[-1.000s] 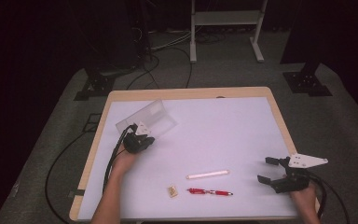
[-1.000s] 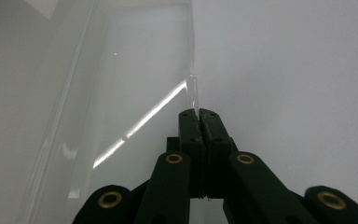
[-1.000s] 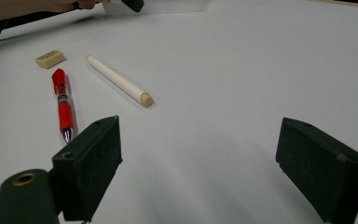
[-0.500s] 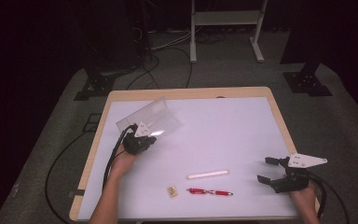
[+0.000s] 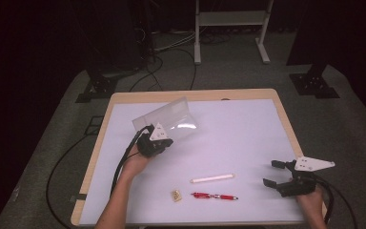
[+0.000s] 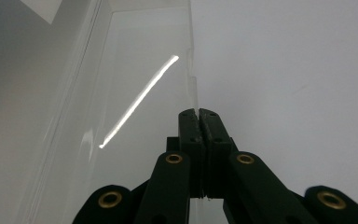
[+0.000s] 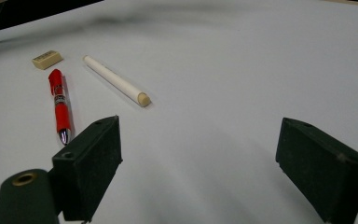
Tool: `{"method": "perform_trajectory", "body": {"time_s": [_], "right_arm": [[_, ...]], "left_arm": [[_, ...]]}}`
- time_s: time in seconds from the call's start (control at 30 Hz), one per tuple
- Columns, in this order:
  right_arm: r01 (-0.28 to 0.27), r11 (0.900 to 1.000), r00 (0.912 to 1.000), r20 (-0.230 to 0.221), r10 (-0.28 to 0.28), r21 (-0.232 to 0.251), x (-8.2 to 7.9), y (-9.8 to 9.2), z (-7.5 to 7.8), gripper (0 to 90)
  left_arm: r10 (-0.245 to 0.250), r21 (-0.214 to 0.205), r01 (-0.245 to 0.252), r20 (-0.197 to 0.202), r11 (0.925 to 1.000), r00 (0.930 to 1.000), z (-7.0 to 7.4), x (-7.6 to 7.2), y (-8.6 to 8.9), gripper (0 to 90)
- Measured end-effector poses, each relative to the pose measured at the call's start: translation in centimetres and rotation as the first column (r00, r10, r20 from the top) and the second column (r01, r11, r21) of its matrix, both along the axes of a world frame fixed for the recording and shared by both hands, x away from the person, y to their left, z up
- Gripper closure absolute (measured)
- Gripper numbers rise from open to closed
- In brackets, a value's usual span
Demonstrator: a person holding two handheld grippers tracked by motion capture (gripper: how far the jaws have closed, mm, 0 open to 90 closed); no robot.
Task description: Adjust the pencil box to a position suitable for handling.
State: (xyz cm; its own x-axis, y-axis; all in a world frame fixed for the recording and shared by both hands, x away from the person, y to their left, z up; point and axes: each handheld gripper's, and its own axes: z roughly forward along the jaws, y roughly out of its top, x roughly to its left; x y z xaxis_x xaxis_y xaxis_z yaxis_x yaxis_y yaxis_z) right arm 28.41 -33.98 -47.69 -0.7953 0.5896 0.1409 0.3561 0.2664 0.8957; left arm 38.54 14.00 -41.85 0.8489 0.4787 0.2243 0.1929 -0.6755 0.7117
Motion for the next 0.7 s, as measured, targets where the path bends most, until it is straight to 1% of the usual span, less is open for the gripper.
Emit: {"method": "perform_trajectory", "body": {"time_s": [0.03,0.07,0.2,0.23,0.27,0.3,0.37,0.4,0.5,0.57,0.7], "right_arm": [[0.000,1.0000,1.0000,0.001,0.000,-0.002,0.0,0.0,0.0,13.4],[-0.001,1.0000,1.0000,0.001,0.001,-0.001,0.0,0.0,0.0,13.4],[-0.001,1.0000,1.0000,0.000,0.001,-0.002,0.0,0.0,0.0,13.4],[-0.001,1.0000,1.0000,0.000,0.001,-0.002,0.0,0.0,0.0,13.4],[-0.002,1.0000,1.0000,0.000,0.002,-0.001,0.0,0.0,0.0,13.4],[-0.001,1.0000,1.0000,0.000,0.001,0.000,0.0,0.0,0.0,13.4],[0.000,1.0000,1.0000,-0.001,0.000,0.002,0.0,0.0,0.0,13.4],[0.000,1.0000,1.0000,-0.001,0.000,0.002,0.0,0.0,0.0,13.4],[-0.002,1.0000,1.0000,0.000,0.002,0.001,0.0,0.0,0.0,13.4],[-0.002,1.0000,1.0000,-0.001,0.002,0.002,0.0,0.0,0.0,13.4],[-0.002,1.0000,1.0000,0.001,0.002,0.005,0.0,-0.1,0.0,13.4]], "left_arm": [[-0.018,0.005,0.018,-0.001,0.9998,0.9998,0.0,-0.1,-0.6,89.3],[-0.019,-0.007,0.019,-0.004,0.9998,0.9998,-0.1,-0.2,-0.8,89.3],[-0.052,-0.009,0.051,-0.016,0.9986,0.9985,-0.3,-0.3,-1.5,89.3],[-0.052,-0.009,0.051,-0.016,0.9986,0.9985,-0.3,-0.3,-1.5,89.3],[-0.067,-0.022,0.066,-0.031,0.9976,0.9973,-0.4,-0.3,-1.7,89.3],[-0.077,-0.017,0.076,-0.037,0.9969,0.9964,-0.5,-0.3,-1.8,89.3],[-0.088,0.000,0.088,-0.036,0.9962,0.9955,-0.7,-0.4,-2.2,89.3],[-0.105,0.011,0.105,-0.041,0.9944,0.9936,-0.8,-0.5,-2.5,89.3],[-0.109,0.005,0.109,-0.042,0.9940,0.9932,-0.9,-0.7,-2.8,89.3],[-0.119,0.011,0.119,-0.045,0.9928,0.9919,-1.0,-0.8,-2.9,89.3],[-0.144,0.005,0.145,-0.057,0.9894,0.9879,-1.1,-1.0,-3.3,89.3]]}}
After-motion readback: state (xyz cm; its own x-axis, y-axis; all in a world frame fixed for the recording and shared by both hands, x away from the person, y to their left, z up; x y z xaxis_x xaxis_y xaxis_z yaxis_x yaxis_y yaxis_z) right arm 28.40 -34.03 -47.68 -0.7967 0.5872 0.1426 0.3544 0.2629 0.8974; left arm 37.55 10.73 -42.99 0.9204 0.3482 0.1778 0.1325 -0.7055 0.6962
